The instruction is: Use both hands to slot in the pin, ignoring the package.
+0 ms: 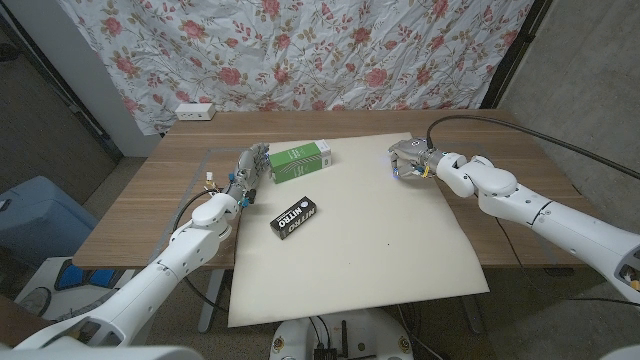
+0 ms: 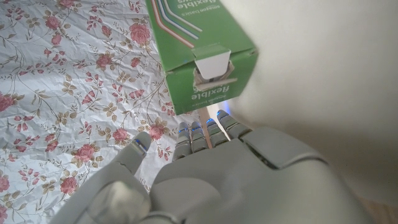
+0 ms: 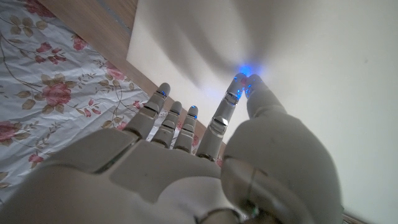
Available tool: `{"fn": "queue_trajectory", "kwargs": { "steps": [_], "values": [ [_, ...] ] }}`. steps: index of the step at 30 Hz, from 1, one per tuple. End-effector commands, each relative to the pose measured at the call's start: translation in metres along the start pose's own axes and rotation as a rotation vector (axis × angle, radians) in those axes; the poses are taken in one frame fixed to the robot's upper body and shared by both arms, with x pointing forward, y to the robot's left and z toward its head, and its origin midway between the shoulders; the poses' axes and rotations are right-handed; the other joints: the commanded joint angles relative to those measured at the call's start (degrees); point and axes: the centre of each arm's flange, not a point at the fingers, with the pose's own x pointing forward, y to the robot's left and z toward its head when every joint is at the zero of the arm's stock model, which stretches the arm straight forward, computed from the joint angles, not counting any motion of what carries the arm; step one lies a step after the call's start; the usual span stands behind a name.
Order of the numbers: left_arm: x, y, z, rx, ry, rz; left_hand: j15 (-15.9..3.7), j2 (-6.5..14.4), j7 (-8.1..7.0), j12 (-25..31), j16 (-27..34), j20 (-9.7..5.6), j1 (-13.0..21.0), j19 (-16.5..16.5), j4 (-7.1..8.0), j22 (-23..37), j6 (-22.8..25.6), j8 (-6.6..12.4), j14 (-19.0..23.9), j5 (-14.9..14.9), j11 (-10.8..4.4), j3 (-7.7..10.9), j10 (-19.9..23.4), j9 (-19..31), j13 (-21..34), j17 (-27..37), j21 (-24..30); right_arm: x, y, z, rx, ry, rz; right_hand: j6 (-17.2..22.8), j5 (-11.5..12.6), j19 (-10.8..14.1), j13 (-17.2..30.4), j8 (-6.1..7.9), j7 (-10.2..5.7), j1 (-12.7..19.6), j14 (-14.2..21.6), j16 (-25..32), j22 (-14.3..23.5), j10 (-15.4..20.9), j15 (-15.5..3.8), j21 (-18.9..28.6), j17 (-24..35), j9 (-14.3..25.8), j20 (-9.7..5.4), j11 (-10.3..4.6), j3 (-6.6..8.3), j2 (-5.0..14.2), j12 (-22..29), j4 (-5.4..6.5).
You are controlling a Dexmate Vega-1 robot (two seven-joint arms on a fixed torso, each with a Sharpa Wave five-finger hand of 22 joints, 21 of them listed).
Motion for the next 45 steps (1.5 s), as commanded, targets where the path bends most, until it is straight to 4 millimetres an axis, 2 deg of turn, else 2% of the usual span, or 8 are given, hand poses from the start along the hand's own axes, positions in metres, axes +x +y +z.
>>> {"fn": "queue_trajectory", "kwargs": {
  "steps": [1, 13, 21, 37, 45],
  "values": [
    [-0.002, 0.002, 0.002, 0.007, 0.001, 0.005, 0.02, 4.2, -0.05, 0.0, -0.1, -0.16, -0.1, 0.4, 0.01, 0.3, 0.4, -0.03, 0.4, -0.1, -0.07, 0.51, 0.4, 0.2, 0.2, 0.2, 0.2, -0.003, -0.007, -0.003, 0.037, 0.01, -0.018, 1.2, -0.1, 0.4, 0.1, 0.24, -0.58, 0.1, 0.5, 0.3, 0.2, 0.2, -2.26, 0.4, 0.1, 0.2, -0.26, 0.01, -0.23, 0.66, 0.1, -0.16],
    [-0.005, 0.007, 0.009, 0.026, -0.011, 0.019, 0.02, 4.2, -0.05, 0.0, -0.2, -0.37, -0.1, 0.0, -0.01, 0.3, 0.5, 0.0, 0.2, -0.1, -0.07, 0.55, 0.4, 0.2, 0.2, 0.2, 0.1, -0.006, -0.011, -0.006, 0.149, 0.04, -0.065, 1.3, -0.1, 0.5, 0.1, 0.15, -0.57, 0.1, 0.5, 0.4, 0.2, 0.3, -2.22, 0.4, 0.2, 0.1, -0.24, 0.06, -0.41, 0.68, 0.0, -0.24],
    [-0.003, 0.01, 0.015, 0.039, -0.021, 0.025, -0.21, 4.2, -0.11, -0.1, -0.3, -1.12, -0.1, -1.0, -0.1, 0.3, 0.4, -0.02, -0.4, -0.1, 0.03, 0.62, 0.3, 0.2, 0.2, 0.2, -0.2, -0.006, -0.007, -0.003, 0.262, 0.08, -0.121, 1.4, -0.1, 0.5, 0.1, 0.08, -0.57, 0.1, 0.6, 0.4, 0.2, 0.4, -2.1, 0.3, 0.2, 0.0, -0.21, 0.1, -0.54, 0.71, 0.0, -0.26],
    [0.003, 0.013, 0.022, 0.056, -0.023, 0.031, -0.08, 4.2, -0.15, -0.1, -0.3, -1.17, 0.0, -1.2, -0.19, 0.3, 0.3, -0.07, -0.3, -0.1, -0.19, 0.7, 0.2, 0.2, 0.2, 0.2, -0.2, -0.005, 0.003, -0.001, 0.409, 0.131, -0.2, 1.6, -0.1, 0.5, 0.1, -0.04, -0.56, 0.0, 0.6, 0.5, 0.2, 1.0, -1.81, 0.3, 0.3, -0.2, 0.21, 0.02, -0.83, 0.74, 0.0, -0.34],
    [0.0, 0.014, 0.019, 0.044, -0.02, 0.048, -0.12, 4.2, -0.14, -0.1, -0.2, -1.18, 0.0, -1.2, -0.22, 0.3, 0.3, -0.06, -0.4, -0.1, -0.13, 0.72, 0.2, 0.2, 0.2, 0.2, -0.2, -0.005, 0.009, 0.0, 0.47, 0.153, -0.224, 1.7, -0.1, 0.7, 0.1, -0.13, -0.6, 0.3, 0.2, 0.3, 0.2, 1.2, -1.66, 0.3, 0.3, -0.3, 0.13, -0.18, -0.89, 0.83, -0.1, -0.5]
  ]
}}
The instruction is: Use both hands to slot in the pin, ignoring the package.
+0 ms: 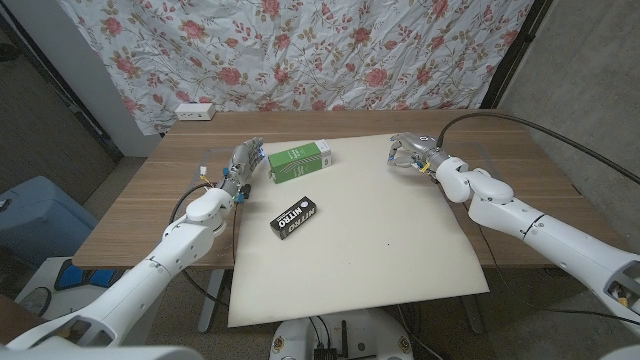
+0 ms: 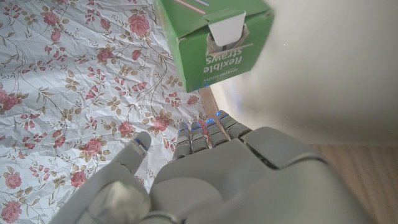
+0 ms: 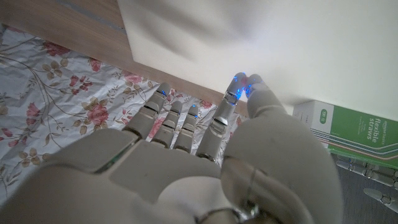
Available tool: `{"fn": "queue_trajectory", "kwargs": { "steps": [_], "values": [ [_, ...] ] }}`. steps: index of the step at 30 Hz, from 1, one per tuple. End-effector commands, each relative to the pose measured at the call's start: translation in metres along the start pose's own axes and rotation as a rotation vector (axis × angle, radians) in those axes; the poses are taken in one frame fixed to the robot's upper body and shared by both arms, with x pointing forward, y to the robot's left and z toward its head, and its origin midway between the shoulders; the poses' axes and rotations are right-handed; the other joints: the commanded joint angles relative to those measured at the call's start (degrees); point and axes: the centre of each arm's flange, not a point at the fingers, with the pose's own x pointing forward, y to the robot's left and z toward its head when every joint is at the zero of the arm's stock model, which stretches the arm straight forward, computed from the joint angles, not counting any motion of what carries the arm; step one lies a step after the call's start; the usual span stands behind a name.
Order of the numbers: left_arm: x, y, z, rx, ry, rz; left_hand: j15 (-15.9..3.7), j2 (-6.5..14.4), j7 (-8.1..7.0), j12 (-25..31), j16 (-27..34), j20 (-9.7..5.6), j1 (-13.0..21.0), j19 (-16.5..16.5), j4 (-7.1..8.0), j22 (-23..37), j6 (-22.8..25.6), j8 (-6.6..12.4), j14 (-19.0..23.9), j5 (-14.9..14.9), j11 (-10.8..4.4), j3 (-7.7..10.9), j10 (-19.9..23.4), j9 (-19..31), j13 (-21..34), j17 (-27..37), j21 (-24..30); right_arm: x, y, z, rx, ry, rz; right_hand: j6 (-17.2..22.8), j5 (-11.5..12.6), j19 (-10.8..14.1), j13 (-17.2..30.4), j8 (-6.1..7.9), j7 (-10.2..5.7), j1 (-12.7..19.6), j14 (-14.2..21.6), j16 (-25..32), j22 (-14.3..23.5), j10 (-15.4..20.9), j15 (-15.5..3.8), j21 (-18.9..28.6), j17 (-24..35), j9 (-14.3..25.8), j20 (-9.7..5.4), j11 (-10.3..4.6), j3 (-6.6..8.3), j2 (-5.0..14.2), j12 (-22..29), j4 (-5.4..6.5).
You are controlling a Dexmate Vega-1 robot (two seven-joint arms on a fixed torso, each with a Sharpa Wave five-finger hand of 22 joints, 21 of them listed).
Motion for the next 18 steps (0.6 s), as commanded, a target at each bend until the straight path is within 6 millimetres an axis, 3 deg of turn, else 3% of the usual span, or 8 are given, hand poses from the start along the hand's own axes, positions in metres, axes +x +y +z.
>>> {"fn": "queue_trajectory", "kwargs": {
  "steps": [1, 18],
  "values": [
    [-0.002, 0.003, -0.001, -0.004, 0.003, 0.023, -0.12, 4.2, -0.15, -0.1, 0.0, -0.87, 0.0, -0.5, -0.15, 0.3, 0.3, -0.06, -0.4, -0.1, -0.11, 0.34, 0.3, 0.2, 0.2, 0.2, -0.2, -0.002, 0.009, -0.001, 0.104, 0.037, -0.052, 1.4, -0.1, 0.5, 0.1, 0.11, -0.9, 0.3, 0.0, 0.1, 0.2, 0.6, -1.48, 0.3, 0.2, 0.1, -0.08, -0.18, -0.03, 0.85, -0.1, -0.12],
    [-0.002, 0.004, -0.005, -0.002, 0.026, 0.026, -0.03, 4.3, -0.03, -0.1, 0.1, -0.78, -0.1, -0.6, -0.05, 0.3, 0.4, -0.01, -0.3, -0.1, -0.03, 0.39, 0.3, 0.2, 0.2, 0.2, -0.1, -0.009, 0.031, 0.0, 0.262, 0.103, -0.156, 1.3, -0.1, 0.3, 0.1, -0.2, -0.95, 1.1, -0.1, 0.0, 0.2, 1.0, -1.41, 0.2, 0.2, -0.1, 0.09, 0.01, -0.04, 0.71, -0.2, -0.58]
  ]
}}
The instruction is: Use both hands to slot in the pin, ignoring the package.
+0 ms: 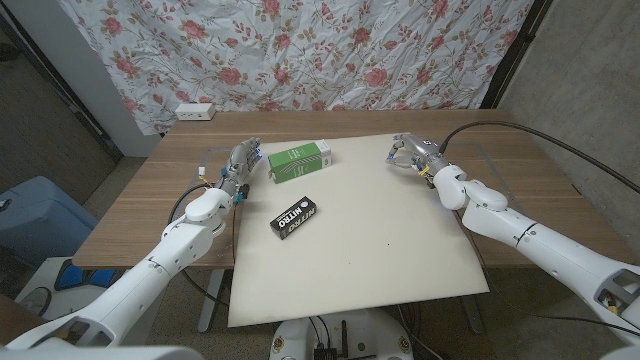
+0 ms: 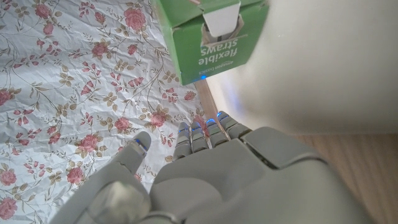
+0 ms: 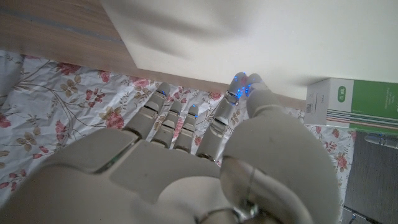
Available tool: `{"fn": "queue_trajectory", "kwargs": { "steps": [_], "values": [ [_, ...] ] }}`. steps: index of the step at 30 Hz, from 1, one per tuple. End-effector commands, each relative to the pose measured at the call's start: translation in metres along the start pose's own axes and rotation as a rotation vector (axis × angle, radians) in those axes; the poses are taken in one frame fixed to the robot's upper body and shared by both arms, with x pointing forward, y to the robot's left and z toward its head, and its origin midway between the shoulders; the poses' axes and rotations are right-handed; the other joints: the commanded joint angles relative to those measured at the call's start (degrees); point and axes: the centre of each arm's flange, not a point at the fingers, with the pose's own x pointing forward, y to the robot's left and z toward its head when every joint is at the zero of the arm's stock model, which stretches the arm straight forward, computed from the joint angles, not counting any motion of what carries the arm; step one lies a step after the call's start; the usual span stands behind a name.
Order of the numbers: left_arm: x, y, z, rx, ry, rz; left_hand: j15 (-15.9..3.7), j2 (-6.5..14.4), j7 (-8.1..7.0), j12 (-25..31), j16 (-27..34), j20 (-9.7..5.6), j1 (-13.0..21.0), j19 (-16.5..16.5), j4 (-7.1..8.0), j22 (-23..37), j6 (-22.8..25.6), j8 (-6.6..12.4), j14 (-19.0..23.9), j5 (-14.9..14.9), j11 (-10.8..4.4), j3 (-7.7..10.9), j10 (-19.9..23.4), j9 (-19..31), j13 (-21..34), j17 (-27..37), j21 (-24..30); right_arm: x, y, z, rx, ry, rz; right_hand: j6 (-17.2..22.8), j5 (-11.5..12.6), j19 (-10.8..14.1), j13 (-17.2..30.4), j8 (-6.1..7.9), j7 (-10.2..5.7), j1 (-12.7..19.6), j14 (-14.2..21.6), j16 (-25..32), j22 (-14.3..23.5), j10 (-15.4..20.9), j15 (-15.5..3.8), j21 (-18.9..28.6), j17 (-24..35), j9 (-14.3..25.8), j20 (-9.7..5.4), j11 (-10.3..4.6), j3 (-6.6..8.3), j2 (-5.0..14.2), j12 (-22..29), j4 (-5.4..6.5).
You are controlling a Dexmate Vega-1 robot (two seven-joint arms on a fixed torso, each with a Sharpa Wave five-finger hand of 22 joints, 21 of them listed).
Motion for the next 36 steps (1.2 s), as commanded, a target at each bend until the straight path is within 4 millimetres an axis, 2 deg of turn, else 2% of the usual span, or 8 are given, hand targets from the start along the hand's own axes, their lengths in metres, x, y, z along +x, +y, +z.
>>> {"fn": "queue_trajectory", "kwargs": {
  "steps": [1, 14, 22, 36],
  "values": [
    [0.0, 0.0, -0.003, 0.001, 0.015, 0.001, -0.06, 4.3, -0.04, -0.1, 0.1, -1.12, -0.1, -0.3, -0.03, 0.3, 0.4, -0.01, -0.3, -0.1, 0.0, 0.4, 0.3, 0.2, 0.2, 0.2, -0.1, -0.007, 0.017, -0.001, 0.105, 0.046, -0.074, 0.9, -0.1, 0.3, 0.1, 0.2, -0.42, 0.5, 0.0, 0.0, 0.2, 0.6, -1.37, 0.2, 0.1, 0.1, 0.14, 0.1, 0.25, 0.08, -0.1, -0.29],
    [-0.002, 0.0, -0.005, 0.0, 0.022, -0.001, -0.03, 4.3, -0.04, -0.1, 0.1, -1.06, -0.1, -0.3, 0.03, 0.3, 0.5, -0.01, -0.3, -0.1, -0.07, 0.44, 0.3, 0.2, 0.2, 0.2, 0.0, -0.007, 0.03, 0.0, 0.158, 0.06, -0.101, 1.3, -0.1, -0.1, 0.1, 0.2, -0.38, 0.8, -0.1, 0.0, 0.2, 0.9, -1.44, 0.0, 0.1, 0.0, 0.35, 0.13, 0.14, -0.03, -0.2, -0.33],
    [-0.005, -0.001, -0.006, -0.005, 0.019, -0.001, -0.04, 4.3, -0.04, -0.1, 0.1, -1.05, -0.1, -0.3, 0.03, 0.3, 0.5, -0.02, -0.3, -0.1, -0.14, 0.47, 0.3, 0.2, 0.2, 0.2, 0.0, -0.01, 0.039, -0.001, 0.19, 0.079, -0.12, 1.7, -0.1, -2.1, 0.1, 0.03, -0.4, 1.0, -0.5, -0.2, 0.2, 0.8, -1.25, -0.6, 0.1, -0.3, 1.2, 0.12, 0.02, -0.25, -0.4, -0.37],
    [-0.006, -0.003, -0.005, 0.001, 0.016, -0.006, -0.03, 4.3, -0.06, -0.1, 0.1, -1.1, -0.1, -0.3, 0.04, 0.3, 0.5, -0.01, -0.3, -0.1, -0.06, 0.51, 0.3, 0.2, 0.2, 0.2, 0.0, -0.012, 0.049, -0.005, 0.239, 0.107, -0.121, 2.3, -0.1, -2.8, 0.0, -0.04, -0.4, 1.4, -0.9, -0.3, 0.2, 0.9, -1.1, -0.7, 0.0, -0.5, 1.5, -0.08, -0.02, -0.43, -0.5, -0.45]
  ]
}}
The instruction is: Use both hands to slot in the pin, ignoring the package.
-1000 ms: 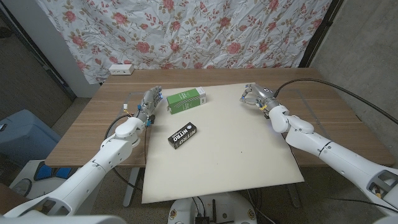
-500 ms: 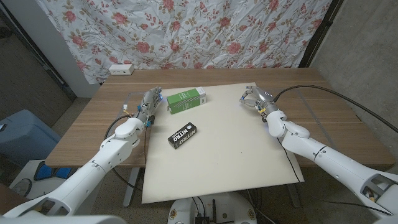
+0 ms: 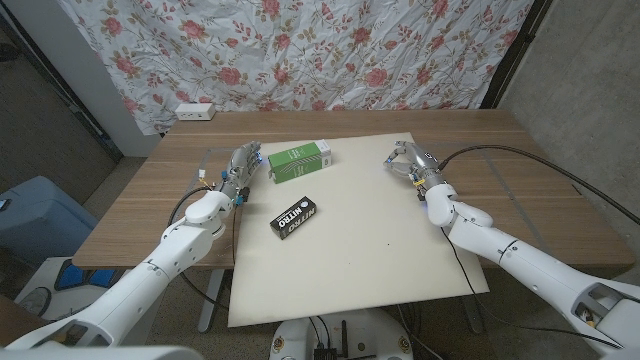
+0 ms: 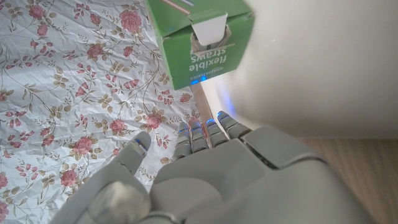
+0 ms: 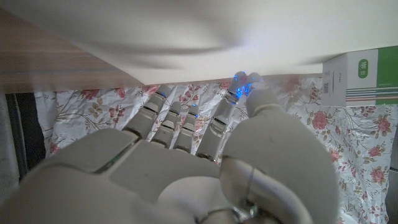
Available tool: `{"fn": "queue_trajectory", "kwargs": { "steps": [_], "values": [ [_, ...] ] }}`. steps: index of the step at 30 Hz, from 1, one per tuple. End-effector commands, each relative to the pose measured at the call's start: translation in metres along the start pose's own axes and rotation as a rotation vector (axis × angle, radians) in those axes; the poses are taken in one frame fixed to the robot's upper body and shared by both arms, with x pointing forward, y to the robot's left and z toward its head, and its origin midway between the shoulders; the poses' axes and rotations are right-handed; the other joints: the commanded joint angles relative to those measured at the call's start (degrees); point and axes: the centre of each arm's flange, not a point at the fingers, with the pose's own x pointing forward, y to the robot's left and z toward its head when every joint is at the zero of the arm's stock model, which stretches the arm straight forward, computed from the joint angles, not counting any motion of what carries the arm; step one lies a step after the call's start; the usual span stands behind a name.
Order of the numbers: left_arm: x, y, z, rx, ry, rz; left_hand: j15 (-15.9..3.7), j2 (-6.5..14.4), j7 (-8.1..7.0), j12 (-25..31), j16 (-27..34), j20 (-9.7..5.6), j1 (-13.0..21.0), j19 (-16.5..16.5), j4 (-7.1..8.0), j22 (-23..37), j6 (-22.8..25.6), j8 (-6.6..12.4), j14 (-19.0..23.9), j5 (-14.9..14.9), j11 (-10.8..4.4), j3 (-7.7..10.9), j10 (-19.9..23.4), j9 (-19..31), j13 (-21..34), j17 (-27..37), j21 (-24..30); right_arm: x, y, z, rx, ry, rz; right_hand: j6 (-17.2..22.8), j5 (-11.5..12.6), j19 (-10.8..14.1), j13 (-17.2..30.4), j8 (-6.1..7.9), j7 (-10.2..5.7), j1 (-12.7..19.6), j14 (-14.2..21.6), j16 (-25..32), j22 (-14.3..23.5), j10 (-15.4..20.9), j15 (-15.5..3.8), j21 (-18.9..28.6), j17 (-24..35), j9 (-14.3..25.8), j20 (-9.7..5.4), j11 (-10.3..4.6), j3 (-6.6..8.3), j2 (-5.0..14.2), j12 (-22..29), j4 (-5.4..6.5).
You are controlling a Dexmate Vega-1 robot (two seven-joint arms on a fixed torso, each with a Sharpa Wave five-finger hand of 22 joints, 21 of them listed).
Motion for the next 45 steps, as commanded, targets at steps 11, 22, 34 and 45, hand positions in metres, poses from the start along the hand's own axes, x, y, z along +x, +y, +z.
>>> {"fn": "queue_trajectory", "kwargs": {
  "steps": [11, 22, 34, 45],
  "values": [
    [-0.005, 0.0, 0.0, 0.0, -0.003, -0.003, -0.02, 4.2, -0.12, -0.1, 0.1, -1.05, -0.1, -0.3, 0.03, 0.3, 0.4, -0.04, -0.3, -0.1, -0.06, 0.54, 0.3, 0.2, 0.2, 0.2, 0.1, 0.0, 0.014, -0.004, 0.094, 0.044, -0.014, 2.0, 0.1, -0.9, 0.0, 0.15, -0.8, 0.3, -0.6, -0.5, 0.2, 0.5, -1.01, 0.0, 0.2, -0.1, 0.36, 0.2, -0.09, 0.44, -0.2, -0.1],
    [-0.004, 0.001, -0.002, -0.003, -0.001, -0.005, 0.12, 4.3, -0.07, -0.1, 0.2, -1.06, -0.1, -0.3, 0.06, 0.3, 0.5, -0.03, -0.1, -0.1, -0.08, 0.57, 0.3, 0.2, 0.2, 0.2, 0.1, 0.001, 0.017, -0.005, 0.1, 0.055, -0.014, 2.3, 0.1, -1.3, 0.0, -0.13, -0.79, 0.4, -1.1, -0.7, 0.1, 0.5, -0.97, 0.0, 0.2, -0.5, 0.19, 0.3, -0.16, 0.19, -0.3, -0.06],
    [-0.007, 0.0, -0.004, -0.006, 0.001, -0.004, 0.11, 4.2, -0.11, -0.1, 0.2, -1.06, -0.1, -0.4, 0.08, 0.3, 0.4, -0.04, -0.1, -0.1, -0.09, 0.59, 0.4, 0.2, 0.2, 0.2, 0.1, -0.002, 0.019, -0.011, 0.09, 0.076, 0.005, 2.6, 0.1, -1.4, 0.0, -0.46, -0.8, 0.6, -1.2, -0.8, 0.1, 0.3, -0.86, 0.1, 0.1, -0.9, 0.15, 0.33, -0.18, -0.01, -0.5, -0.06],
    [-0.007, -0.002, -0.004, -0.007, 0.0, -0.008, 0.15, 4.2, -0.04, -0.1, 0.2, -1.06, -0.2, -0.4, 0.1, 0.3, 0.5, -0.01, 0.0, -0.1, -0.12, 0.61, 0.4, 0.2, 0.2, 0.2, 0.1, -0.003, 0.018, -0.014, 0.077, 0.082, 0.019, 2.8, 0.1, -1.4, 0.0, -0.82, -0.81, 0.7, -1.2, -0.8, 0.1, 0.2, -0.61, 0.2, 0.1, -1.2, 0.12, 0.29, -0.18, -0.13, -0.6, -0.03]
  ]
}}
